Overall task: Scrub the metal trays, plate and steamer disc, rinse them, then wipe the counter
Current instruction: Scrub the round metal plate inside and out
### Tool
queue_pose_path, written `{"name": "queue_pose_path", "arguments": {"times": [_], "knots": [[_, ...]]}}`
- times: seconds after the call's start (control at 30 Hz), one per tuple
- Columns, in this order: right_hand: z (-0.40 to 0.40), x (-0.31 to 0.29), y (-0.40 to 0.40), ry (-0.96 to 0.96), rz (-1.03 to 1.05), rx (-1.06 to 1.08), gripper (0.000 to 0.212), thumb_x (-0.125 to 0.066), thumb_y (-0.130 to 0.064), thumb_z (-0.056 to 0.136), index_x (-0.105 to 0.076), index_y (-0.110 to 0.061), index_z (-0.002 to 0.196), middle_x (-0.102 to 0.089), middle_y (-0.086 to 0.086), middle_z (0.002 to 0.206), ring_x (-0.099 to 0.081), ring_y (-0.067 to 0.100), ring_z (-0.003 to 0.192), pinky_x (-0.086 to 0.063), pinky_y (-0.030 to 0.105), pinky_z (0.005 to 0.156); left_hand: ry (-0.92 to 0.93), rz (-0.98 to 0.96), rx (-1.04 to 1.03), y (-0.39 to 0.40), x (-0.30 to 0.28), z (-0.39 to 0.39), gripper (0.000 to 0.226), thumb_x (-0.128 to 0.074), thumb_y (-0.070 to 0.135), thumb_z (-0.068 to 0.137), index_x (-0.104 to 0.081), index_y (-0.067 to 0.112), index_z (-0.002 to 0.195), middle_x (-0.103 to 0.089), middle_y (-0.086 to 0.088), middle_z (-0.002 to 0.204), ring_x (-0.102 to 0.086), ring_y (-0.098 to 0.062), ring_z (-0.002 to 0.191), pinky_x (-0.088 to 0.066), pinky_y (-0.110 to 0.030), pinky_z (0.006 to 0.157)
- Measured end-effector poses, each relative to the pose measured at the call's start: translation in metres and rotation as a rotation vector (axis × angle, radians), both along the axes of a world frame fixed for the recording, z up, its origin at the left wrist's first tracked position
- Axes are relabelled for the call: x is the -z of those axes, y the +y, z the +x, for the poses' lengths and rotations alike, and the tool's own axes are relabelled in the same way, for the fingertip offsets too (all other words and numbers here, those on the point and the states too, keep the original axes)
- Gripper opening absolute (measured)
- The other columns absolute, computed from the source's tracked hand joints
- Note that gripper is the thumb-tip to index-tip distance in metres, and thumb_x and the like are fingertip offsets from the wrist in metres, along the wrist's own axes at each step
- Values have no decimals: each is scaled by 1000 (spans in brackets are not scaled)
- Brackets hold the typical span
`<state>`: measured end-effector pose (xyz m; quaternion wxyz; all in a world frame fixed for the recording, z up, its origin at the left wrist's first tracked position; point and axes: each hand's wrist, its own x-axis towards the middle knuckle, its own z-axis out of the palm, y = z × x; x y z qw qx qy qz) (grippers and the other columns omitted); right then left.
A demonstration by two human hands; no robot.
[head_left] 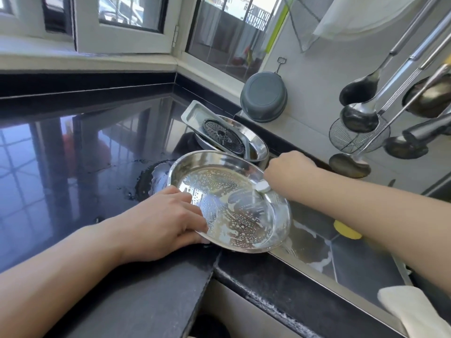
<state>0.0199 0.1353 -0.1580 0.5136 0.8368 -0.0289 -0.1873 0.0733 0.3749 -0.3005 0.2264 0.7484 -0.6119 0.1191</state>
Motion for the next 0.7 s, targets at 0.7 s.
{"name": "queue_pose_path", "arguments": {"times": [0.7], "knots": [[3,-13,9,410,-67,281,24,-54,-15,101,-67,-11,121,-65,1,95,-55,21,86,-48,34,81,-40,-22,13,-2,3,1,56,-24,70,103,-71,39,99,-67,23,92,-46,-5,84,-29,-22,83]]}}
